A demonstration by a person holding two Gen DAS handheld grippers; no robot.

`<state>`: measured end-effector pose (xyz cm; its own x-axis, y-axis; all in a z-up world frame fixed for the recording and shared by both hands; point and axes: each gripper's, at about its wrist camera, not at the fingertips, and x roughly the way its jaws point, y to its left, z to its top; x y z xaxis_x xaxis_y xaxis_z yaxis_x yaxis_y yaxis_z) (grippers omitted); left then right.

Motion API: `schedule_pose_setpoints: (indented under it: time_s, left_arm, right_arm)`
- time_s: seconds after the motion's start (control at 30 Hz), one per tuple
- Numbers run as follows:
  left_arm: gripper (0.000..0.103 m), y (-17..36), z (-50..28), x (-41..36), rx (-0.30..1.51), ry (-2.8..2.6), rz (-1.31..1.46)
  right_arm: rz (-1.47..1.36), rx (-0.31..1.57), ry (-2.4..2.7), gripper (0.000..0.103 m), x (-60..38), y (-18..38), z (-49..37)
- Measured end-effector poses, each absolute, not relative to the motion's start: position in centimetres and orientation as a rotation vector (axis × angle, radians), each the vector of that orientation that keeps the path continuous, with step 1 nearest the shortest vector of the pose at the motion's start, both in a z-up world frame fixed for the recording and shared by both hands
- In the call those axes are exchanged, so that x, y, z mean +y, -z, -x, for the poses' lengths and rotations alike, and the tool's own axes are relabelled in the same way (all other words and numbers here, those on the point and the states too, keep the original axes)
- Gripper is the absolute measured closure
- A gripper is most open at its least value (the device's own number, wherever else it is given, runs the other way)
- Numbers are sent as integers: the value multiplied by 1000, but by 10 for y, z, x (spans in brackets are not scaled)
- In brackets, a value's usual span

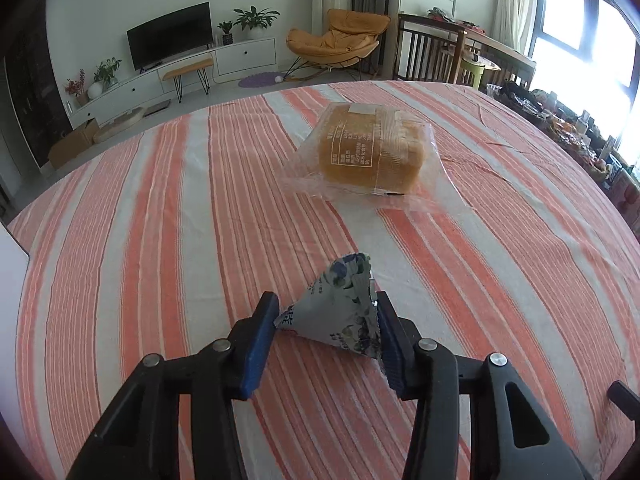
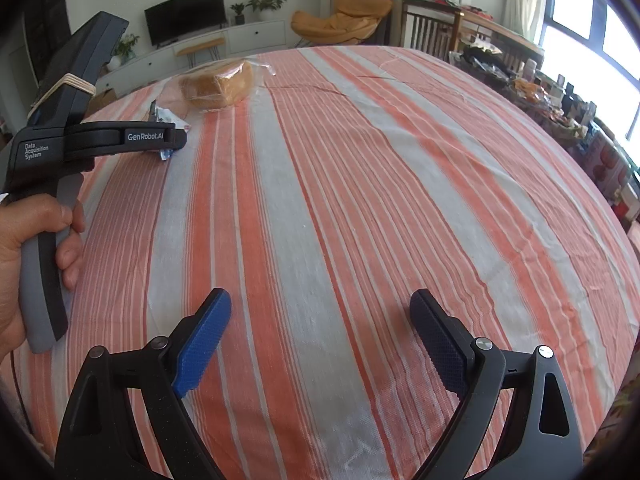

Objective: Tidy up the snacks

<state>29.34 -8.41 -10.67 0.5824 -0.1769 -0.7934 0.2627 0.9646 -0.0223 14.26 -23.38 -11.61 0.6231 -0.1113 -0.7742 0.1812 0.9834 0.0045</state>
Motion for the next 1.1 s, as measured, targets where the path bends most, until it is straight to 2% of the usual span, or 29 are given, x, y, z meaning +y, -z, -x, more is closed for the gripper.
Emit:
schedule_pose_setpoints:
  time_s: [0.33,0.43,0.47,0.6,0.67,1.1]
  left_arm:
    - [53,106,-205,31,956,91,-36]
    - [29,110,-199,51,958,51,19]
    - [17,113,-200,54,965,34,29]
    - [3,120,-200,53,951,12,-11]
    - [0,122,-202,54,958,9,-4]
    - [0,122,-203,53,957,8,-3]
  right_arm:
    - [-85,883,168,10,-234,116,-143]
    - [-85,882,168,10,-234,116,-143]
    - [-85,882,168,10,-234,116,-143]
    - [-85,882,168,10,-234,116,-143]
    - [-85,882,168,10,-234,116,-143]
    - [-85,881,169,10,-234,116,-143]
